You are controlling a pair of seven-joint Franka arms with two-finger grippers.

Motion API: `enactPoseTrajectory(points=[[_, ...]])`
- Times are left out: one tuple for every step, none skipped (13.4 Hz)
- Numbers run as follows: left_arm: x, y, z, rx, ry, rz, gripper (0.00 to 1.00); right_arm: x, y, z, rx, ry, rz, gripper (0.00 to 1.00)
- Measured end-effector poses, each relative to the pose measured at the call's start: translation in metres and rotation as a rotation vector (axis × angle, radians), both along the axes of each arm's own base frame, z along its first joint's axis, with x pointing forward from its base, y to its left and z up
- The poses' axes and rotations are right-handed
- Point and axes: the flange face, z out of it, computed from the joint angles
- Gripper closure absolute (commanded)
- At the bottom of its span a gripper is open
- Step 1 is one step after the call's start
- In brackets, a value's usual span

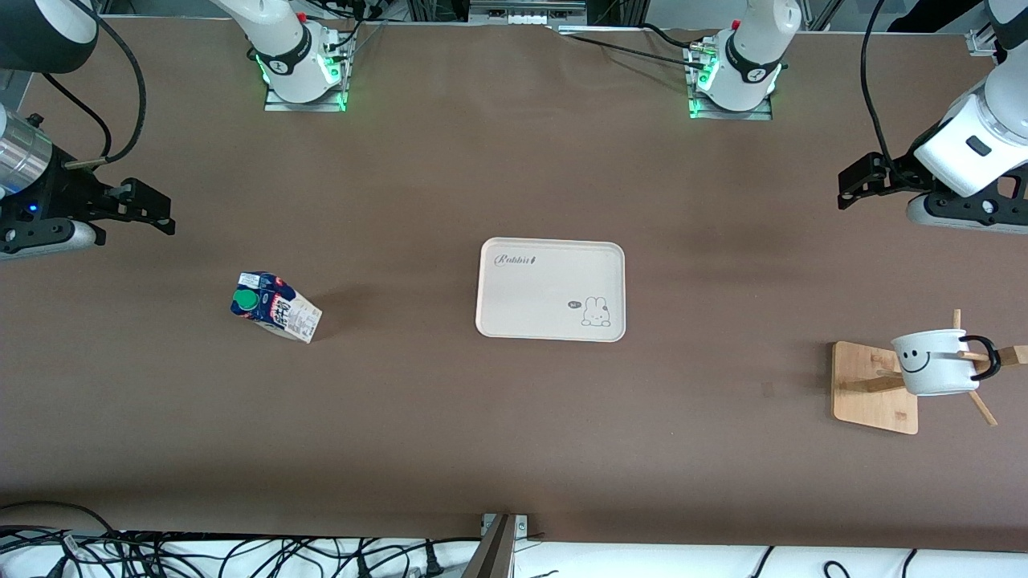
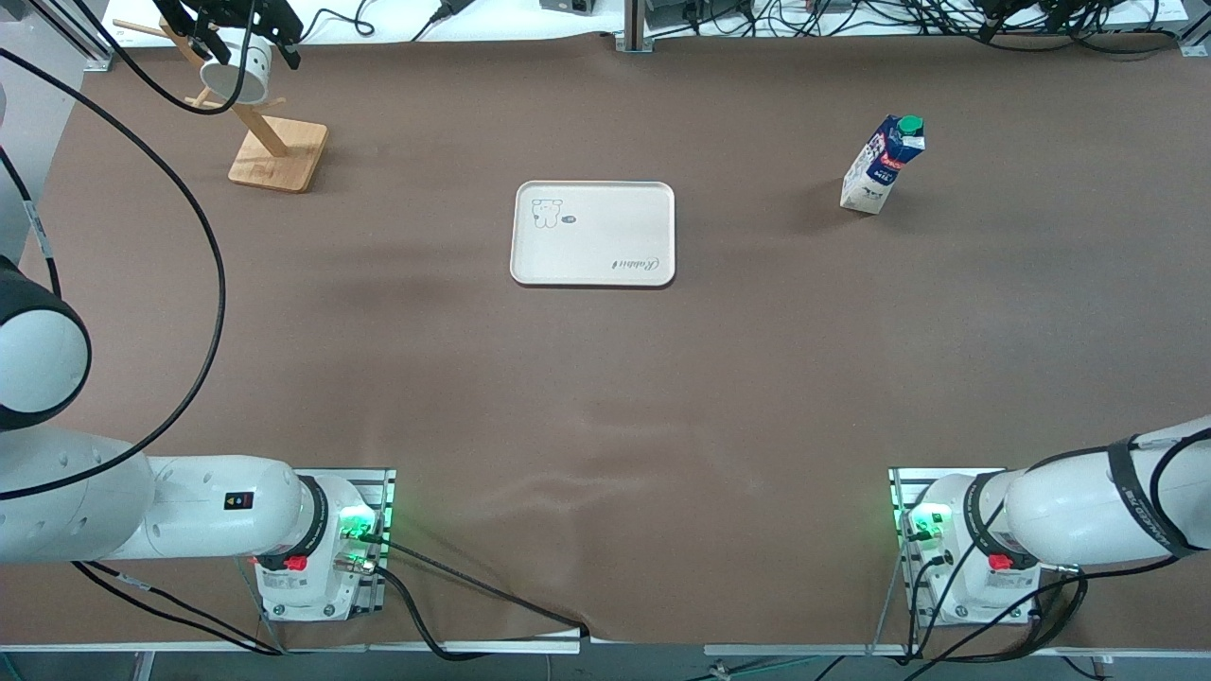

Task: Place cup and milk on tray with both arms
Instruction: 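Lower the right gripper over the blue milk carton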

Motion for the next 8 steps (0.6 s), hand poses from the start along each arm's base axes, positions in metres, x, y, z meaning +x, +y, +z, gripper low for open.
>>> enactPoseTrajectory(points=[[0.0,0.0,0.0002,0.0,0.0,0.0,0.0,0.0,0.0001,0.0,0.0,0.0,0.0,0.0],[0.0,0.0,0.0004,0.0,-0.001,0.0,0.0,-0.0001,0.0003,-0.0001,0.0,0.001,0.001,0.0],[0.0001,-0.0001,0.0005,0.0,-0.001,0.0,0.0,-0.0001,0.0006,-0.0001,0.0,0.001,0.001,0.0],[0.0001,-0.0001,0.0005,0.0,-0.001,0.0,0.0,-0.0001,0.0008,-0.0001,0.0,0.001,0.001,0.0],[0.0001,-0.0002,0.0005,0.0,-0.001,0.0,0.0,0.0,0.0008,0.0,0.0,0.0,0.001,0.0],[0.0,-0.0004,0.0005,0.0,-0.001,-0.001,0.0,0.0008,0.0011,0.0002,0.0,-0.006,0.002,0.0],[0.0,-0.0007,0.0006,0.0,-0.001,-0.001,0.0,0.0029,0.0025,-0.0004,0.0,-0.017,0.005,0.0],[0.0,-0.0009,0.0006,0.0,-0.001,-0.002,0.0,0.0055,0.0059,-0.0029,0.0,-0.023,0.01,0.0]])
